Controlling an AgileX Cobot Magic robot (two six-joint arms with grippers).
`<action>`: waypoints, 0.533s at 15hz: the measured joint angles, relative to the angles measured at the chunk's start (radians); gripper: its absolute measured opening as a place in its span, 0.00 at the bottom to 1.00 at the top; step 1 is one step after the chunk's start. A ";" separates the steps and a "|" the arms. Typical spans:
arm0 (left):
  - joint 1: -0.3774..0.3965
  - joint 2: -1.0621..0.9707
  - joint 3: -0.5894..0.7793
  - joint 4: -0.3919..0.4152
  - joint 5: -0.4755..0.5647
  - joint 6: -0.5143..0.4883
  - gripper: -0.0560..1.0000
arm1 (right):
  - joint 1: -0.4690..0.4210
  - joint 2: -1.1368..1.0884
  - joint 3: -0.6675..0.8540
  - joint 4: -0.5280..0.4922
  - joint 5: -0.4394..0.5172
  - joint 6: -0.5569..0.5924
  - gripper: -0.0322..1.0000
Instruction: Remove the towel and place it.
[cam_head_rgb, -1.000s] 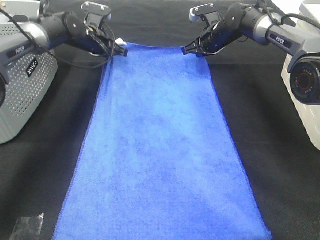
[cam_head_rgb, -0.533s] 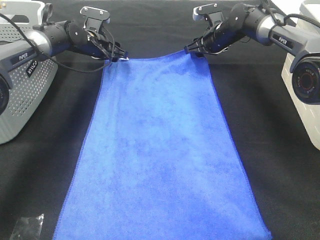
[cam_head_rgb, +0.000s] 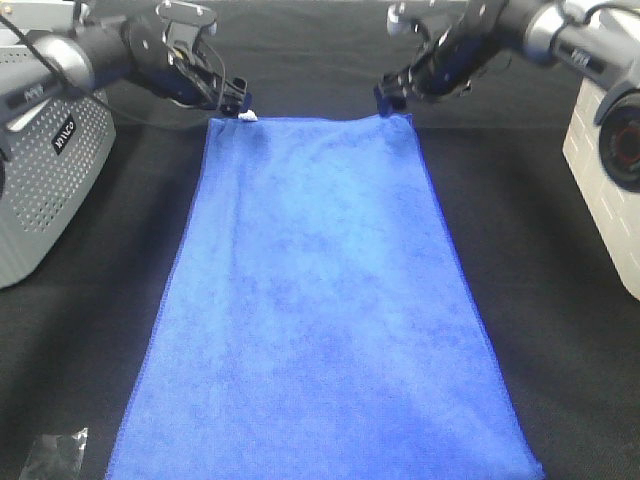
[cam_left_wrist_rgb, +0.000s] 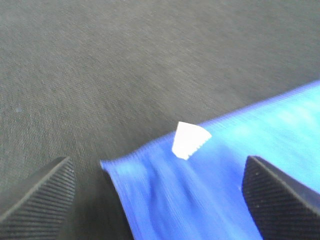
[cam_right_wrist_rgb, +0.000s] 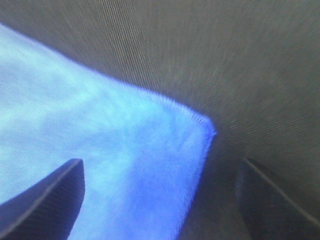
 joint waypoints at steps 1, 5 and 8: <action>0.000 -0.028 0.000 -0.002 0.077 -0.004 0.85 | 0.000 -0.034 0.000 -0.001 0.048 0.000 0.79; 0.000 -0.213 0.000 -0.004 0.552 -0.038 0.85 | 0.000 -0.224 -0.009 -0.051 0.384 0.186 0.79; 0.012 -0.361 -0.001 0.010 0.672 -0.098 0.85 | -0.010 -0.359 -0.009 -0.103 0.453 0.245 0.79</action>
